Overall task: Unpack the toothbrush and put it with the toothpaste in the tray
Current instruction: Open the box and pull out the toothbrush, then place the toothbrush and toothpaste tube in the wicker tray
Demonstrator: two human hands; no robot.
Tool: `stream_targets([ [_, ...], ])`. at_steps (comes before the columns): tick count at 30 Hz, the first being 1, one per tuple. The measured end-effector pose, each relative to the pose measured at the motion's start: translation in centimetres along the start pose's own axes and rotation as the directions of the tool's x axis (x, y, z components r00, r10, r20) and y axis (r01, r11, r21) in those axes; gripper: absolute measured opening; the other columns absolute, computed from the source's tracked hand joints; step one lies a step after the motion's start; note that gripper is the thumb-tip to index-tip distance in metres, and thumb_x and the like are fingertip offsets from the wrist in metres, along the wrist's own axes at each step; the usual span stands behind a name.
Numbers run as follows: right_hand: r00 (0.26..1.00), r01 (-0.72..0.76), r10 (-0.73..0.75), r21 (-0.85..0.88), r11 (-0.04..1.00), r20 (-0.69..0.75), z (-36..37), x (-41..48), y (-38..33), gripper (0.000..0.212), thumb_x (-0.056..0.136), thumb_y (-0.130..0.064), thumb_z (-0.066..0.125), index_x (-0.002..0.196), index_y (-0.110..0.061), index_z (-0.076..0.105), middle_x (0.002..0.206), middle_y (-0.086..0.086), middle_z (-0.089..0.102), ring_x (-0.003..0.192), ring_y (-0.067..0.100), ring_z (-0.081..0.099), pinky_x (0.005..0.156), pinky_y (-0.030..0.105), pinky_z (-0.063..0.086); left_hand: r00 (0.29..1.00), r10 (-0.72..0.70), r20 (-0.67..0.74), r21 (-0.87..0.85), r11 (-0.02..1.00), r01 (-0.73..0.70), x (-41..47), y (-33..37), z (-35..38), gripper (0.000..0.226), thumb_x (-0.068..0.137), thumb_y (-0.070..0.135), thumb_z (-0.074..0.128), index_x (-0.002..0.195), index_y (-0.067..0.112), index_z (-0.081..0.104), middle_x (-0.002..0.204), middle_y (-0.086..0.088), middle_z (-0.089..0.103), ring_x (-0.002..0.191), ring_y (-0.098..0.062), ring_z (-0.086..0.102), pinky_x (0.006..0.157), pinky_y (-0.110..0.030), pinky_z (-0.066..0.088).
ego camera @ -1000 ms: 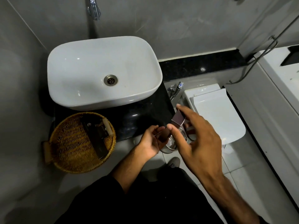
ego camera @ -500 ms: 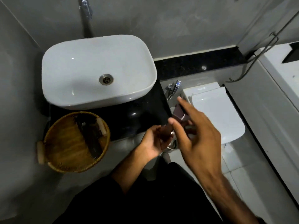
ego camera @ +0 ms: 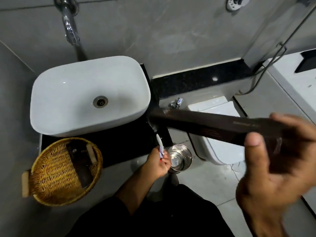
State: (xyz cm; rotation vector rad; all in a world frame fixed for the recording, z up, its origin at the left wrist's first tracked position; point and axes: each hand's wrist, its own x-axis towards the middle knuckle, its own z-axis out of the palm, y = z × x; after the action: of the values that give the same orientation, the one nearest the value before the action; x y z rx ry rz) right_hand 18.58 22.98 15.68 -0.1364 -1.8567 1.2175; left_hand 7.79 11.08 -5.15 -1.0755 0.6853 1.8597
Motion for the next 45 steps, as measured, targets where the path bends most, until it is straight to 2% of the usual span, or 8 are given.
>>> stream_targets([
  [7,0.681,-0.421,0.561,-0.375,0.826,0.470,-1.1,-5.6,8.8,0.049,0.074,-0.045,0.079,0.112,-0.046,0.049,0.099,-0.022,0.073,0.090,-0.003,0.072,0.074,0.012,0.057,0.963,0.245,-0.115,0.256,0.944,-0.209,0.1,0.2,5.6,0.029,0.104,0.024,0.032,0.086,0.016,0.052,0.082,-0.002,0.055,0.065,-0.014,0.052,0.058,-0.025,0.045],
  [10,0.466,-0.322,0.648,-0.566,0.759,0.603,-0.9,-6.8,12.2,0.050,0.071,-0.056,0.070,0.117,-0.052,0.050,0.095,-0.017,0.072,0.086,0.000,0.071,0.069,0.025,0.060,0.937,0.327,-0.122,0.274,0.919,-0.285,-0.5,-0.3,8.2,0.038,0.104,0.017,0.030,0.068,0.016,0.044,0.049,0.002,0.053,0.044,-0.010,0.047,0.043,-0.020,0.038],
  [15,0.497,-0.493,0.728,-0.536,0.685,0.472,-0.4,-7.4,18.1,0.023,0.071,-0.036,0.076,0.077,-0.054,0.062,0.078,-0.024,0.069,0.075,-0.013,0.067,0.061,0.008,0.051,0.940,0.329,-0.091,0.106,0.942,-0.320,-0.9,0.8,9.1,0.039,0.102,0.024,0.034,0.063,0.018,0.035,0.028,0.006,0.031,0.019,-0.004,0.029,0.028,-0.005,0.019],
  [25,0.397,-0.612,0.883,-0.645,0.457,0.249,0.7,-10.3,31.5,0.041,0.077,-0.031,0.077,0.115,-0.030,0.060,0.109,-0.001,0.071,0.097,0.023,0.071,0.075,0.027,0.050,0.891,0.401,-0.215,0.115,0.916,-0.384,-4.7,1.3,4.8,0.039,0.101,0.025,0.034,0.063,0.020,0.033,0.030,0.004,0.035,0.019,-0.005,0.030,0.027,-0.004,0.021],
  [29,0.167,-0.487,0.964,-0.832,0.264,0.208,0.8,-11.7,33.0,0.082,0.075,-0.033,0.082,0.144,-0.013,0.043,0.143,0.014,0.051,0.126,0.036,0.058,0.097,0.041,0.049,0.870,0.393,-0.297,0.124,0.919,-0.373,-5.0,-0.6,3.3,0.041,0.101,0.027,0.035,0.061,0.020,0.033,0.029,0.004,0.032,0.018,-0.005,0.028,0.027,-0.003,0.019],
  [35,-0.056,-0.774,0.878,-0.577,0.263,0.476,2.7,-8.3,25.6,0.011,0.093,-0.025,0.069,0.098,-0.016,0.072,0.092,0.009,0.075,0.072,0.020,0.073,0.066,0.034,0.059,0.717,0.631,-0.296,0.438,0.756,-0.485,-4.9,-0.4,0.8,0.045,0.100,0.033,0.051,0.061,0.010,0.049,0.039,-0.001,0.040,0.026,-0.011,0.036,0.030,-0.016,0.029],
  [38,-0.284,-0.923,0.670,-0.384,0.002,0.686,4.8,-6.5,18.2,0.026,0.100,-0.034,0.059,0.100,-0.011,0.072,0.085,0.010,0.077,0.064,0.021,0.074,0.056,0.030,0.060,0.620,0.766,-0.173,0.636,0.567,-0.523,-5.8,0.8,-0.6,0.052,0.102,0.041,0.044,0.061,0.010,0.053,0.041,0.003,0.045,0.031,-0.008,0.043,0.033,-0.019,0.035],
  [45,-0.351,-0.852,0.496,-0.491,0.182,0.794,11.9,-6.7,6.9,0.029,0.106,-0.027,0.048,0.129,-0.013,0.057,0.103,0.010,0.072,0.060,0.014,0.069,0.054,0.023,0.059,0.472,0.846,-0.247,0.570,0.521,-0.635,-9.2,4.2,-4.1,0.061,0.090,0.064,0.038,0.070,0.010,0.060,0.048,-0.006,0.062,0.044,-0.012,0.062,0.042,-0.022,0.047],
])
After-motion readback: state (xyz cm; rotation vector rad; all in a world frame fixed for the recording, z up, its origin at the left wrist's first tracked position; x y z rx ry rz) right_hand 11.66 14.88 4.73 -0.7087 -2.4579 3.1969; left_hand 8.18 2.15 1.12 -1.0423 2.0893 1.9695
